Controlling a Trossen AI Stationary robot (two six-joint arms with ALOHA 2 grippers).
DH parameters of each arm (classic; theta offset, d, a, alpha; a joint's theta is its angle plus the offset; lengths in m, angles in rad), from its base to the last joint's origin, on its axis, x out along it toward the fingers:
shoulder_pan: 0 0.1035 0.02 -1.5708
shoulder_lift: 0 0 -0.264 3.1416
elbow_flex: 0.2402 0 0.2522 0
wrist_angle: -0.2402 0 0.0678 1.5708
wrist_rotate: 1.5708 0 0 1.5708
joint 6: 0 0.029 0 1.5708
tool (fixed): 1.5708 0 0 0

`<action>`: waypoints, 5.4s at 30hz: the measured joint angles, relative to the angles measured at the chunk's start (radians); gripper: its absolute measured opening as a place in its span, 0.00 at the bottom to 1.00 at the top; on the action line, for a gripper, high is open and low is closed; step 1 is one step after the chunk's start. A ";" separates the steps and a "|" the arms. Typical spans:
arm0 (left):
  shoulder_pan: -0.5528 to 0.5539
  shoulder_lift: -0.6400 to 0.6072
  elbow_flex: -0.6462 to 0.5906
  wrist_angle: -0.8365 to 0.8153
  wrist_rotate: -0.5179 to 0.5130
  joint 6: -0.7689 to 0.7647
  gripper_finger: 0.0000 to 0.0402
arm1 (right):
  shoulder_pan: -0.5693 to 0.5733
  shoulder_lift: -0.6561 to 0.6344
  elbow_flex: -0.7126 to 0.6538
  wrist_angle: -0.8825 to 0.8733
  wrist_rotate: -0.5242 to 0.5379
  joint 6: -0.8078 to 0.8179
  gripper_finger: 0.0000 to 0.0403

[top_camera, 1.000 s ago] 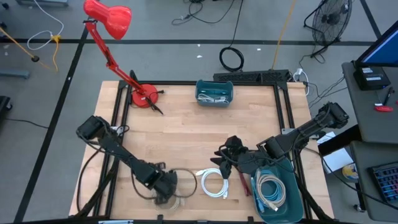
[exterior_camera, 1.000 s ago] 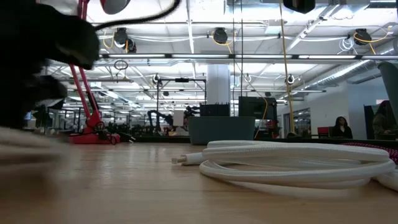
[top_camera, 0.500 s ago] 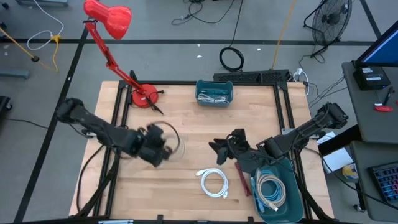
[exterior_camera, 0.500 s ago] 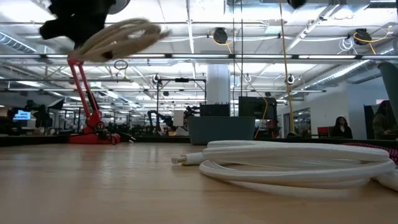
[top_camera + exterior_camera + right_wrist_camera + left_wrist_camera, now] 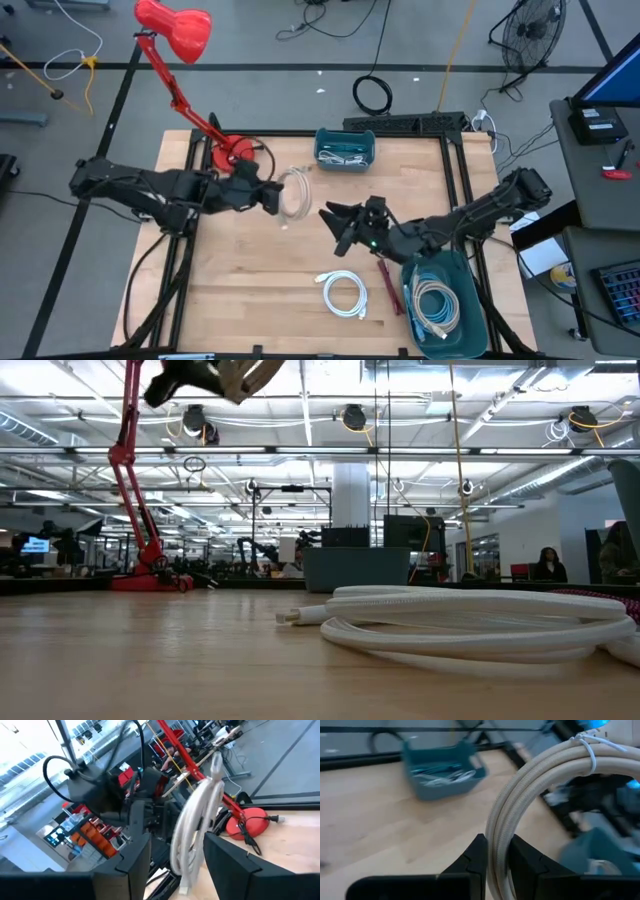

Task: Pick & Place USB Port
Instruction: Put the light brown HDMI cable into the bottom blue bin

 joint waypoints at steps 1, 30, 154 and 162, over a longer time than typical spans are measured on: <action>0.006 0.000 0.000 0.034 0.016 0.017 0.13 | -0.009 0.005 0.000 0.007 -0.017 0.004 0.42; 0.030 0.000 0.001 0.083 0.032 0.105 0.13 | -0.153 0.013 -0.001 0.016 -0.296 0.240 0.63; -0.197 0.169 0.536 -0.776 0.342 0.255 0.38 | 0.223 -0.425 0.003 -1.017 -1.073 0.818 0.08; -0.222 0.170 0.536 -0.776 0.322 0.245 0.38 | 0.507 -0.425 0.003 -1.406 -0.887 1.321 0.08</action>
